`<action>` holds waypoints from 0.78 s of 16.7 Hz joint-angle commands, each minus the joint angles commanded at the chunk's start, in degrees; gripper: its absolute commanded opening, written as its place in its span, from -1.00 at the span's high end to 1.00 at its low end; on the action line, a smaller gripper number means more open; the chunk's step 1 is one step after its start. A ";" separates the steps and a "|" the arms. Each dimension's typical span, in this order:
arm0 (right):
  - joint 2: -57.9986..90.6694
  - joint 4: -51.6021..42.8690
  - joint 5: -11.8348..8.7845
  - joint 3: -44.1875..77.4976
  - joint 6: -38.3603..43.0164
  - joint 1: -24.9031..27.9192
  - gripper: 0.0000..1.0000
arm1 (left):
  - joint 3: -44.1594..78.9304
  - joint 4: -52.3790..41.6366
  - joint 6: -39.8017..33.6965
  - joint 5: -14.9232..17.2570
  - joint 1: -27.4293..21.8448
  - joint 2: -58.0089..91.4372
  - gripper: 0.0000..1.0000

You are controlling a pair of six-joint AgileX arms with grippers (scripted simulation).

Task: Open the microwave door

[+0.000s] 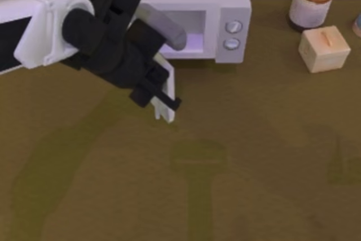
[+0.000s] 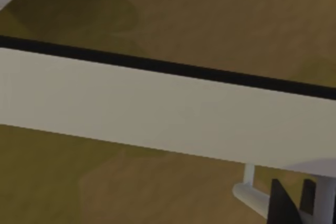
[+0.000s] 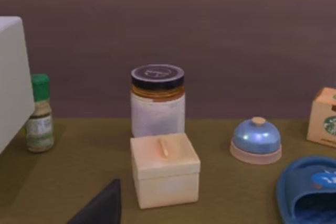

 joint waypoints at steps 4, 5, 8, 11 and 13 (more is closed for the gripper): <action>0.00 0.00 0.00 0.00 0.00 0.00 -1.00 | 0.00 0.00 0.00 0.00 0.00 0.00 1.00; 0.00 0.00 0.00 0.00 0.00 0.00 -1.00 | 0.00 0.00 0.00 0.00 0.00 0.00 1.00; 0.00 0.00 0.00 0.00 0.00 0.00 -1.00 | -0.19 -0.02 -0.18 0.28 -0.22 0.11 1.00; 0.00 0.00 0.00 0.00 0.00 0.00 -1.00 | -0.49 -0.32 1.75 1.20 0.52 -0.38 1.00; 0.00 0.00 0.00 0.00 0.00 0.00 -1.00 | -1.16 -0.95 4.54 2.55 1.74 -0.93 1.00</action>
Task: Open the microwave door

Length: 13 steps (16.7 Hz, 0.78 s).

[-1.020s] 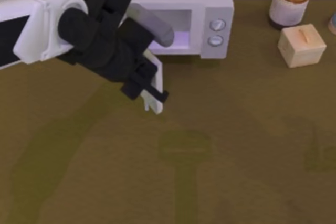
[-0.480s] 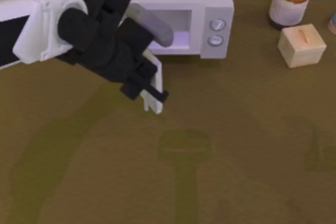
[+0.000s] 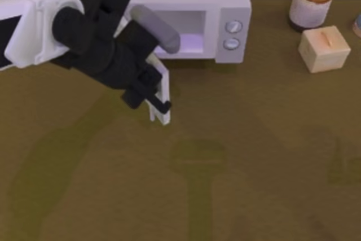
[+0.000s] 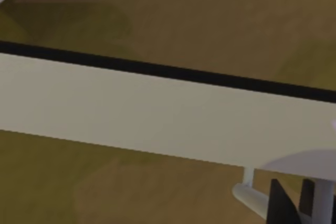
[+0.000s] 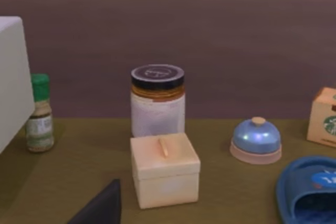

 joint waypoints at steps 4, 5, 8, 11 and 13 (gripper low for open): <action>0.00 0.00 0.00 0.00 0.00 0.00 -1.00 | -1.01 -0.91 4.90 2.47 2.09 -1.17 1.00; 0.00 0.00 0.00 0.00 0.00 0.00 -1.00 | -1.03 -0.93 5.13 2.59 2.19 -1.25 1.00; 0.00 0.00 0.00 0.00 0.00 0.00 -1.00 | -1.03 -0.93 5.13 2.59 2.19 -1.25 1.00; 0.00 0.00 0.00 0.00 0.00 0.00 -1.00 | -1.03 -0.93 5.13 2.59 2.19 -1.25 1.00; 0.00 0.00 0.00 0.00 0.00 0.00 -1.00 | -1.03 -0.93 5.13 2.59 2.19 -1.25 1.00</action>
